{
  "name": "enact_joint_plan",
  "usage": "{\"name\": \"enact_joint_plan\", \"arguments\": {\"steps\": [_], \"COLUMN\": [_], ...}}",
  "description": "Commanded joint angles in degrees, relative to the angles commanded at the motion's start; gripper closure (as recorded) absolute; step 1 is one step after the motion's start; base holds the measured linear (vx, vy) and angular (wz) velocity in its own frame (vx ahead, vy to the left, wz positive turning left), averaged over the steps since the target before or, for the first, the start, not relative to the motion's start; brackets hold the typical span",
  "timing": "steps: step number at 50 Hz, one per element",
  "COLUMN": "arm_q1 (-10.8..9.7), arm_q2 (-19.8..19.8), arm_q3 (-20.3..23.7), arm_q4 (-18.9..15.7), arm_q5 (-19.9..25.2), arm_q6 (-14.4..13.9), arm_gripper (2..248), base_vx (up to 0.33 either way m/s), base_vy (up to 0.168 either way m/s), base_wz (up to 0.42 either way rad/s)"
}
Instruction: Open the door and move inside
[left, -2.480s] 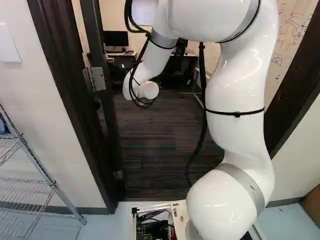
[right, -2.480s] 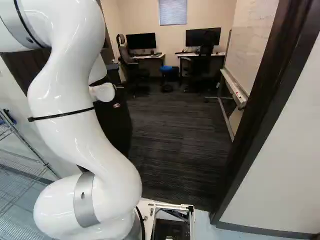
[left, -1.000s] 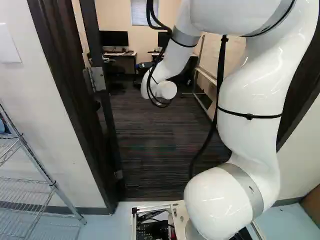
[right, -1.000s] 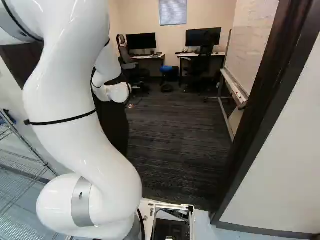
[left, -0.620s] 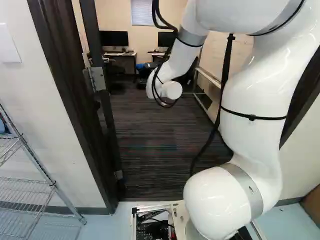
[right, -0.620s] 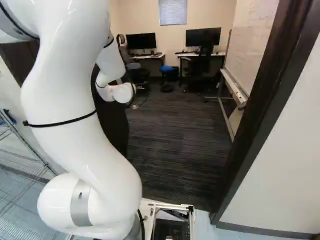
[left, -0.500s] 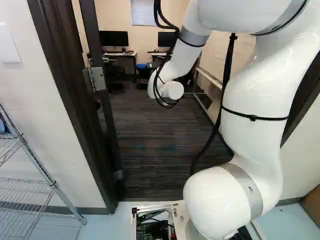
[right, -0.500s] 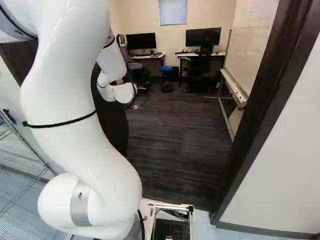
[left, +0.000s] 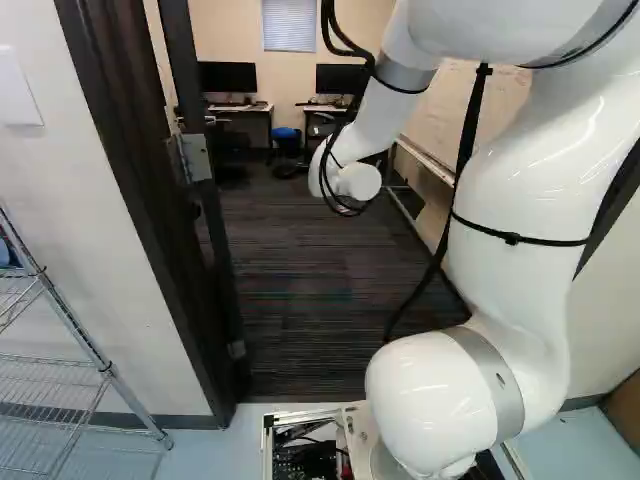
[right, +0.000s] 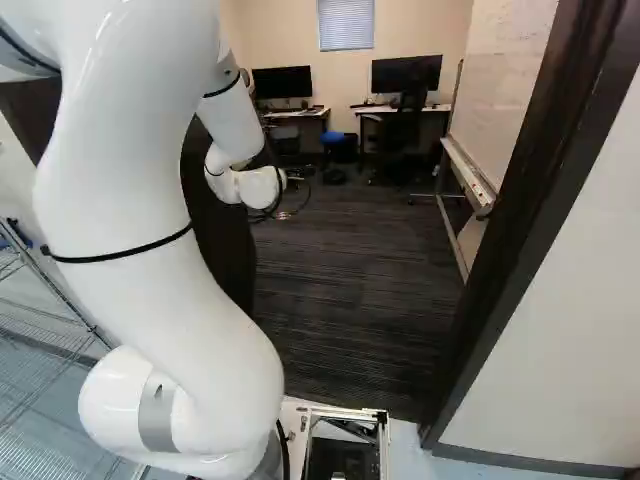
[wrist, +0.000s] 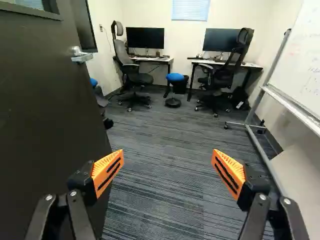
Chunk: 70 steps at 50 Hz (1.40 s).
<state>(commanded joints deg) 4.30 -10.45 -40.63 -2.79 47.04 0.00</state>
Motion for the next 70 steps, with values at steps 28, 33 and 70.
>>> {"name": "enact_joint_plan", "arguments": {"steps": [28,33,70], "arm_q1": [-4.73,-5.56,-6.47], "arm_q2": [3.89,4.89,8.24], "arm_q3": [4.27,5.35,9.58], "arm_q4": [0.0,0.0,0.26], "arm_q5": [0.0,0.0,0.27], "arm_q6": [0.0,0.0,0.0], "arm_gripper": [3,3,3], "base_vx": [0.0,0.0,0.0], "base_vy": [0.0,0.0,0.0], "base_wz": [0.0,0.0,0.0]}}
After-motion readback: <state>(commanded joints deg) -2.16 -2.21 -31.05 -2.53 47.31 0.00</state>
